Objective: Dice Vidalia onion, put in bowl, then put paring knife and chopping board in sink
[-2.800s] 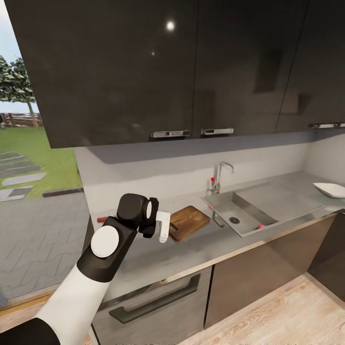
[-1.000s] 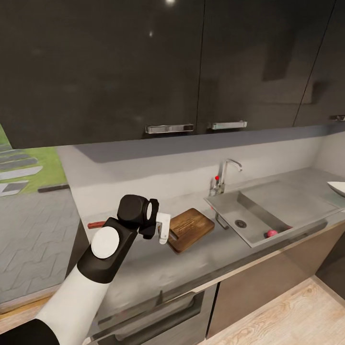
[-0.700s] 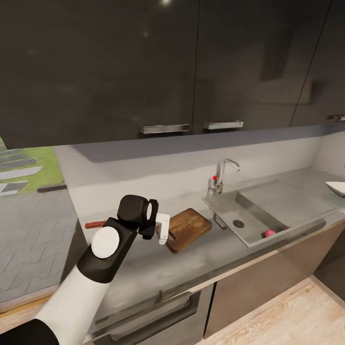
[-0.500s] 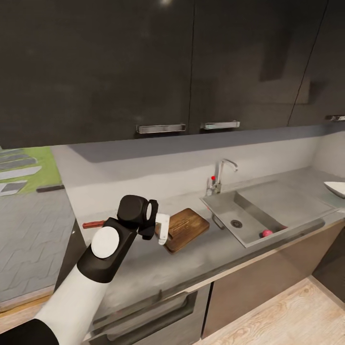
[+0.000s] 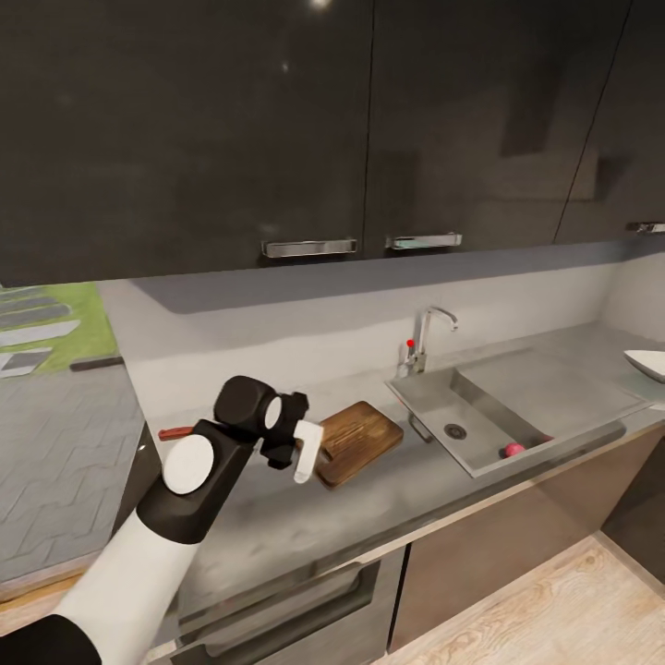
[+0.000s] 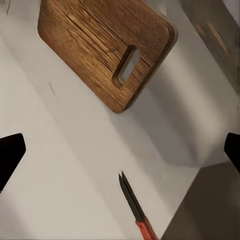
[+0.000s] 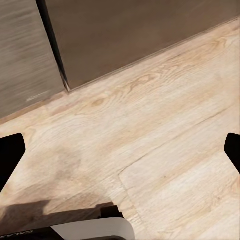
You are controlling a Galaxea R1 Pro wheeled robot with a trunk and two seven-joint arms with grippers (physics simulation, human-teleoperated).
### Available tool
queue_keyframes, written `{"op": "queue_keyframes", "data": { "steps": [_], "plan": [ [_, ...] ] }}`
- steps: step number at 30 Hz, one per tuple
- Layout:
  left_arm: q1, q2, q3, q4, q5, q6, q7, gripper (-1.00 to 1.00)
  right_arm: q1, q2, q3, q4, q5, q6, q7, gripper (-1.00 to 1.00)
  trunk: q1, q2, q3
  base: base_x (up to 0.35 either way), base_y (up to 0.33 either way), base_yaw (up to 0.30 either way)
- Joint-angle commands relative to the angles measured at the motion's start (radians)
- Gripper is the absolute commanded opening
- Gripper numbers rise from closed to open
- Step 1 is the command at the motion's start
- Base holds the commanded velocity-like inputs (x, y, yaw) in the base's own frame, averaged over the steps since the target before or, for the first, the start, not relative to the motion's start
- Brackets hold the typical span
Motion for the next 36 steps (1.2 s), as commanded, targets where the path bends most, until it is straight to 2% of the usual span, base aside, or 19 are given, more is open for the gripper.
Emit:
{"op": "queue_keyframes", "data": {
  "steps": [1, 5, 7, 11, 12, 14, 15, 16, 17, 21, 36],
  "plan": [
    [-0.001, 0.003, -0.001, 0.000, -0.001, 0.009, -0.005, 1.00, -0.001, 0.000, -0.001, 0.001, 0.002, -0.003, -0.003, 1.00, 0.001, -0.002, -0.002, 0.000, 0.000, 0.000],
    [-0.001, 0.013, -0.005, 0.001, 0.013, 0.004, -0.005, 1.00, -0.001, 0.000, -0.001, 0.001, 0.002, -0.003, -0.003, 1.00, 0.001, -0.002, -0.002, 0.000, 0.000, 0.000],
    [-0.002, 0.014, -0.018, 0.001, 0.014, 0.003, -0.005, 1.00, -0.001, 0.000, -0.001, 0.001, 0.002, -0.003, -0.003, 1.00, 0.001, -0.002, -0.002, 0.000, 0.000, 0.000],
    [-0.001, 0.016, -0.074, 0.007, 0.016, 0.002, -0.005, 1.00, -0.001, -0.002, -0.001, 0.001, 0.002, -0.003, -0.003, 1.00, 0.001, -0.002, -0.002, 0.000, 0.000, 0.000],
    [0.000, 0.016, -0.103, 0.020, 0.016, 0.002, -0.005, 1.00, -0.001, -0.002, -0.001, 0.001, 0.002, -0.003, -0.003, 1.00, 0.001, -0.002, -0.002, 0.000, 0.000, 0.000],
    [0.000, 0.017, -0.121, 0.028, 0.016, 0.000, -0.005, 1.00, -0.001, -0.002, -0.001, 0.001, 0.002, -0.003, -0.003, 1.00, 0.001, -0.002, -0.002, 0.000, 0.000, 0.000],
    [0.000, 0.017, -0.138, 0.031, 0.016, -0.006, -0.005, 1.00, -0.001, -0.003, -0.001, 0.001, 0.002, -0.003, -0.003, 1.00, 0.001, -0.002, -0.002, 0.000, 0.000, 0.000],
    [0.000, 0.017, -0.171, 0.035, 0.016, -0.032, -0.005, 1.00, -0.001, -0.003, -0.001, 0.001, 0.002, -0.003, -0.003, 1.00, 0.001, -0.002, -0.002, 0.000, 0.000, 0.000],
    [0.000, 0.017, -0.182, 0.036, 0.016, -0.047, -0.005, 1.00, -0.001, -0.003, -0.001, 0.001, 0.002, -0.003, -0.003, 1.00, 0.001, -0.002, -0.002, 0.000, 0.000, 0.000],
    [0.000, 0.017, -0.199, 0.036, 0.016, -0.074, -0.005, 1.00, -0.001, -0.003, -0.001, 0.001, 0.002, -0.003, -0.003, 1.00, 0.001, -0.002, -0.002, 0.000, 0.000, 0.000],
    [0.000, 0.017, -0.203, 0.032, 0.034, -0.080, -0.005, 1.00, -0.001, -0.001, -0.001, 0.001, 0.002, -0.003, -0.003, 1.00, 0.001, -0.002, -0.002, 0.000, 0.000, 0.000]
  ]
}}
